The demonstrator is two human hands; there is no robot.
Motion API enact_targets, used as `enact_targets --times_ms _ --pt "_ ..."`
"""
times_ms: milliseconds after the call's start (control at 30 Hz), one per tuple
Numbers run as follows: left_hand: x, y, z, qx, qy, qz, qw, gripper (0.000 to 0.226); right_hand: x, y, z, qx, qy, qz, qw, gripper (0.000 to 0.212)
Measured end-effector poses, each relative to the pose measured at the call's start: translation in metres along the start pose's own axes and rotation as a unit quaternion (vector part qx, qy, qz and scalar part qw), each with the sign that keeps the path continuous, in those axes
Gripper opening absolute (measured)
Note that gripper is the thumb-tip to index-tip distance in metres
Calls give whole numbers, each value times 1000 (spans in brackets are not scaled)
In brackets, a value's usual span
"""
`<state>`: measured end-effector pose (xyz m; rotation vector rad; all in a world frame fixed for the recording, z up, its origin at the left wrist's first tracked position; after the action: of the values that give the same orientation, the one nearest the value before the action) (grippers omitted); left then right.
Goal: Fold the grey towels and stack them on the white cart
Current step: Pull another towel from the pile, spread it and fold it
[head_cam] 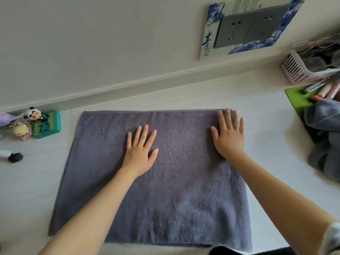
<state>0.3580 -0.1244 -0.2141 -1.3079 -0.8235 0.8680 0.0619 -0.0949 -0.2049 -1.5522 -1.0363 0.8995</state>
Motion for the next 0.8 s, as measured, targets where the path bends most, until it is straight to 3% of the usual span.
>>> enact_targets --times_ms 100,200,467,633,800 --pt "34 -6 33 35 41 55 997 65 82 2 -49 -53 -146 7 988 61" --pt "73 5 67 30 90 48 994 67 147 13 -65 -60 -215 -17 975 60" --pt "85 10 68 -9 44 2 999 64 144 0 -1 -11 -67 10 998 59" --pt "97 13 48 -19 -25 -2 1000 66 202 2 -36 -43 -175 -2 984 56" --pt "118 12 21 -20 -103 -48 993 76 208 -6 16 -1 -83 -6 996 56"
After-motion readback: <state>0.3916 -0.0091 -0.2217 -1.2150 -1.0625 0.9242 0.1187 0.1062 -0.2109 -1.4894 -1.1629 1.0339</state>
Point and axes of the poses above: each hand's wrist, its own x-axis away from the middle knuckle, its own y-axis out of the palm, z = x × y, the point moved 6 cm from there along -x, towards the middle knuckle, and after that the axes turned 9 degrees about z, right-handed, at the moved point
